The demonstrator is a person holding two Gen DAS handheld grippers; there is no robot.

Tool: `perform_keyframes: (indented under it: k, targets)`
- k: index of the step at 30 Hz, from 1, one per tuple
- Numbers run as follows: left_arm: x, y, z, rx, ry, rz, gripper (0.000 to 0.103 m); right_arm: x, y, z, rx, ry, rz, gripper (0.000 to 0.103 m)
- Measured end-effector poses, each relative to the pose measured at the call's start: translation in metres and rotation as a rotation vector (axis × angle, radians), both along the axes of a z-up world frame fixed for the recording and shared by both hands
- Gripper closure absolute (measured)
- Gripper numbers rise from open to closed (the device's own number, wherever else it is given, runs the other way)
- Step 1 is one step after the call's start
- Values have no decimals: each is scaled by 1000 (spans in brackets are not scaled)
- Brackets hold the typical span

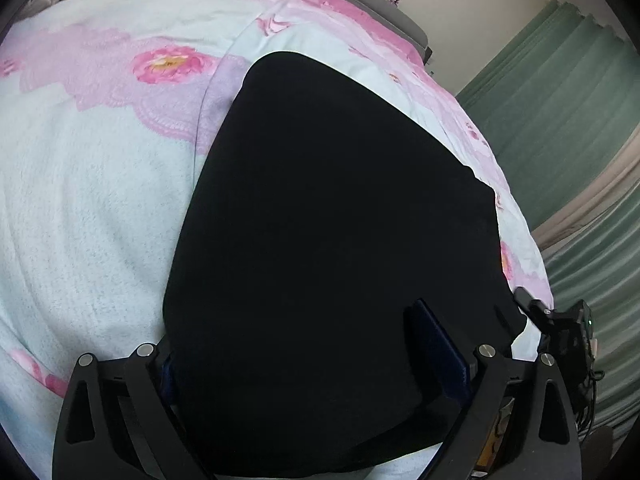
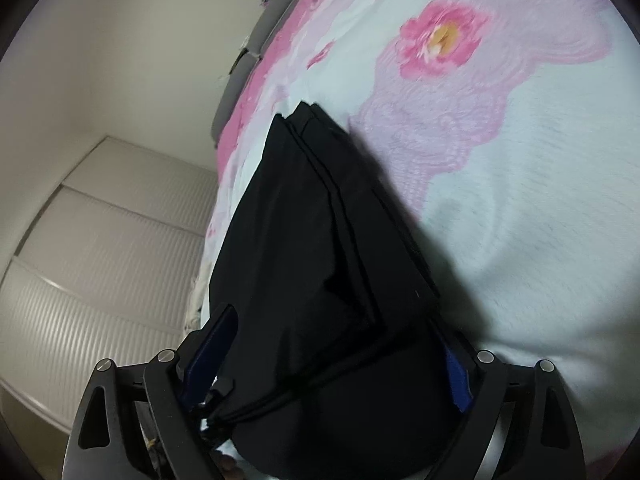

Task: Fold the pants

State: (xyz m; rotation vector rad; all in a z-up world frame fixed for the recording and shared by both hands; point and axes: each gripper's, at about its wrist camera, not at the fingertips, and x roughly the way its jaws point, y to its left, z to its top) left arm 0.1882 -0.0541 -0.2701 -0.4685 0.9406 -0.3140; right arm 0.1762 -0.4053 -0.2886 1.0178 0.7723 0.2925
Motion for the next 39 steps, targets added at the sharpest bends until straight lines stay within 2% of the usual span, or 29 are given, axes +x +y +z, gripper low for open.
perform_keyframes:
  k: [2,4,5,6,7,8,10,13,15,19,24,29,33,39]
  targets:
    - [0,-1,2,2,-9,9,10,10,4,-5,-21,11,41,13]
    - [-1,0,5,14,-12,19,21,18,7,-6,-50,17,69,15]
    - [-2,1,6,27,-9,25,25,19,8,-4,-57,15,75,24]
    - [-3,3,8,38,-8,30,35,19,9,-1,-70,10,75,57]
    - [-4,5,9,47,-11,33,44,17,10,2,-73,3,85,71]
    - [-5,6,11,52,-16,33,48,17,12,2,-36,-13,108,75]
    - [-8,9,18,64,-42,33,62,15,19,10,-41,-39,128,77]
    - [-12,12,26,61,-54,30,68,15,26,17,-41,-49,144,80]
    - [-14,17,34,57,-56,32,70,13,28,26,-40,-58,138,82]
    - [-17,34,47,19,-42,37,73,6,45,62,-109,-95,151,82]
    - [-36,58,77,3,-87,49,76,-9,62,99,-150,-139,155,83]
    - [-46,85,91,-11,-81,51,78,-9,87,124,-158,-177,174,83]
    - [-58,98,107,8,-123,75,79,-9,106,137,-166,-201,205,83]
    - [-59,150,139,14,-184,127,80,-2,143,159,-170,-258,260,83]
